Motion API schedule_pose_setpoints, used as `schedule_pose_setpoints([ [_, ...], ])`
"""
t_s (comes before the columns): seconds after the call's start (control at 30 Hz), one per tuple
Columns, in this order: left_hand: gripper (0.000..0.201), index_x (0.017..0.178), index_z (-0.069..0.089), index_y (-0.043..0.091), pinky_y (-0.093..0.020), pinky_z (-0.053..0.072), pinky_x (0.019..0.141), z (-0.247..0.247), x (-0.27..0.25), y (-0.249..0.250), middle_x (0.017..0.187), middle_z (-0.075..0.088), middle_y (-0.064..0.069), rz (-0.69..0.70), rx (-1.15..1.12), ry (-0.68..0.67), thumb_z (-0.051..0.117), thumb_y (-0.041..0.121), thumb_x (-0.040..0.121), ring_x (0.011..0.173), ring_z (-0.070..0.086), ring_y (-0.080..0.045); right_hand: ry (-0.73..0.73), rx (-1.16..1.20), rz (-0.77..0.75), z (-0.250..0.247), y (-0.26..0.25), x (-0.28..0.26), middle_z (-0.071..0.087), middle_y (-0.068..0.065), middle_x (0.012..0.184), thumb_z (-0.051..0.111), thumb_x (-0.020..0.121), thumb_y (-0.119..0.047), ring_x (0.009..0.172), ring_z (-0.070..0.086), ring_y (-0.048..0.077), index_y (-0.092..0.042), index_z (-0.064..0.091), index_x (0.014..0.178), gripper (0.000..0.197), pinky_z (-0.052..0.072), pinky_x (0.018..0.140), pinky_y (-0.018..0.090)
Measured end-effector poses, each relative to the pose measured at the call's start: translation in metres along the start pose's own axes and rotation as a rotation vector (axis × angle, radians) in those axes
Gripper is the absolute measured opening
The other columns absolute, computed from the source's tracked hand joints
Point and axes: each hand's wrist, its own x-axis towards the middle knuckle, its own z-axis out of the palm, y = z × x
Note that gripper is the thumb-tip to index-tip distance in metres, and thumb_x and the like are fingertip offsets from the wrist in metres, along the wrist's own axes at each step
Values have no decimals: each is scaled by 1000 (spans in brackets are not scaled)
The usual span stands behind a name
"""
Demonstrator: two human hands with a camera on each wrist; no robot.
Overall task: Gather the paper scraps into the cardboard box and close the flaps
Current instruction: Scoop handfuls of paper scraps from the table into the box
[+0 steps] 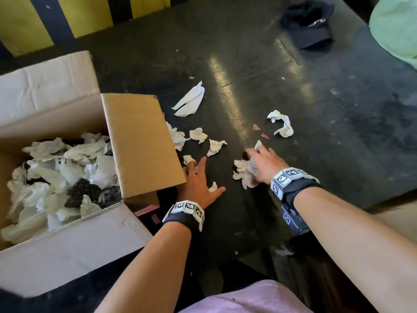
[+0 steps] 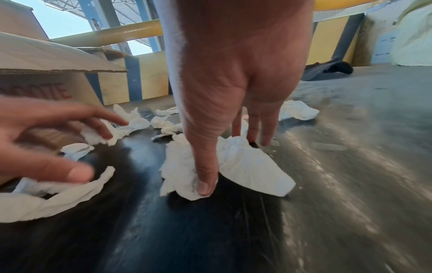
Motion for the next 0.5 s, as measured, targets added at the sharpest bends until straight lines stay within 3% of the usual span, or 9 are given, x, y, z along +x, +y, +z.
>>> schedule_pose_setpoints([
  [0.07, 118, 157, 2, 31, -54, 23, 118, 7, -6, -12, 159, 7, -7, -58, -5, -63, 71, 71, 70, 147, 14, -37, -24, 4, -11, 1, -7, -1, 40, 6, 132, 81, 73, -14, 118, 44, 34, -37, 31, 145, 90, 51, 92, 49],
  [0.2, 116, 157, 8, 31, -58, 21, 118, 21, -12, -25, 160, 5, -11, -134, -6, -137, 76, 66, 70, 148, 8, -39, -37, -57, -19, 5, -16, -1, 40, 10, 128, 75, 76, -4, 113, 48, 38, -24, 49, 125, 58, 52, 91, 52],
  [0.27, 92, 152, 27, 29, -55, 29, 115, 24, -14, -26, 155, 21, -12, -136, -27, -89, 74, 57, 78, 144, 20, -38, -17, -67, -14, 8, -17, -3, 42, 11, 122, 71, 79, -2, 107, 53, 38, -17, 56, 114, 41, 52, 89, 51],
  [0.37, 49, 132, 53, 21, -46, 40, 106, 29, -12, -27, 136, 46, -12, -82, -70, 35, 71, 37, 89, 130, 37, -34, -6, -68, -2, 8, -21, -4, 50, 13, 113, 65, 83, 1, 101, 60, 40, -10, 64, 106, 25, 54, 85, 46],
  [0.5, 15, 104, 65, 8, -39, 45, 89, 39, -12, -30, 110, 56, -15, 13, -115, 129, 68, 16, 92, 105, 53, -34, -47, -62, 43, 8, -26, -9, 61, 17, 101, 60, 84, 4, 95, 65, 42, -5, 65, 91, 12, 53, 75, 41],
])
